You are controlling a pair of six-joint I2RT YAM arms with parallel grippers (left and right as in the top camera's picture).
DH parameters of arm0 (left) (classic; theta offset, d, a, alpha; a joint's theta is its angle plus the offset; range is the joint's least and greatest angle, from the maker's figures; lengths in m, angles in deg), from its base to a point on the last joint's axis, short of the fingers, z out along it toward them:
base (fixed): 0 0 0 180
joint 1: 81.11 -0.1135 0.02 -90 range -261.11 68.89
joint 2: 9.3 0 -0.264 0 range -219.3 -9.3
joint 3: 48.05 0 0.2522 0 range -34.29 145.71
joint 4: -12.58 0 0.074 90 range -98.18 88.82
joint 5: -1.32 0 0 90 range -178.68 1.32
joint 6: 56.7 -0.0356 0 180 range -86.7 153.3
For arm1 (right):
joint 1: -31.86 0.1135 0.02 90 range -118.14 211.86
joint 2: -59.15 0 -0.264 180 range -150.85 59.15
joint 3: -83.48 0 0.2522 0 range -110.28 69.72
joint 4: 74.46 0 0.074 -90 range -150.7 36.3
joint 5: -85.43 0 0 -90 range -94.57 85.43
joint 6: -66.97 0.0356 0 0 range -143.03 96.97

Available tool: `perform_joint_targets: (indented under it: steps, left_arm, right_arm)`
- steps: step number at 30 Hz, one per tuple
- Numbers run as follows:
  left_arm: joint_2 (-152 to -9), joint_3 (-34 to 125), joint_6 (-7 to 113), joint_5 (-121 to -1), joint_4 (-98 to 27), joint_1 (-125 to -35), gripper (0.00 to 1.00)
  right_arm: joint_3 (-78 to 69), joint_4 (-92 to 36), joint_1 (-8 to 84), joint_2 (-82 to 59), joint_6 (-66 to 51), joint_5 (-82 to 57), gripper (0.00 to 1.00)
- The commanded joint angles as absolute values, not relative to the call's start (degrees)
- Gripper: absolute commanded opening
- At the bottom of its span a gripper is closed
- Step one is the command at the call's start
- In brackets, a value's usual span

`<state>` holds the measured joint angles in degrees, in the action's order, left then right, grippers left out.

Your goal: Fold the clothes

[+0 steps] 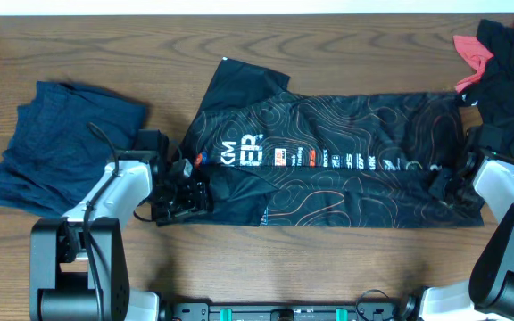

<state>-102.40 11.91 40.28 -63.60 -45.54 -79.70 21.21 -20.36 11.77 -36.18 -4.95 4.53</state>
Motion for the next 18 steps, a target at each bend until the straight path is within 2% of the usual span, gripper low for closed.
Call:
perform_joint_targets:
  steps: [1, 9, 15, 18]
  left_arm:
    - [-101.79, 10.66, 41.16, -65.43, -47.68, -79.7, 0.73]
    - [-101.01, 10.66, 41.11, -67.75, -53.36, -79.79, 0.72]
    - [-92.13, 14.33, 40.87, -67.51, -51.92, -79.76, 0.72]
    - [-87.69, 17.83, 40.35, -66.2, -46.72, -79.74, 0.84]
  right_arm:
    - [24.67, -16.58, 9.8, -38.59, -2.41, 6.89, 0.26]
    - [24.6, -13.61, 5.84, -38.57, -1.62, 8.05, 0.28]
    - [20.88, -12.86, 6.17, -36.14, -5.3, 2.76, 0.34]
    - [17.12, -12.49, 6.87, -33.45, -6.8, -3.9, 0.43]
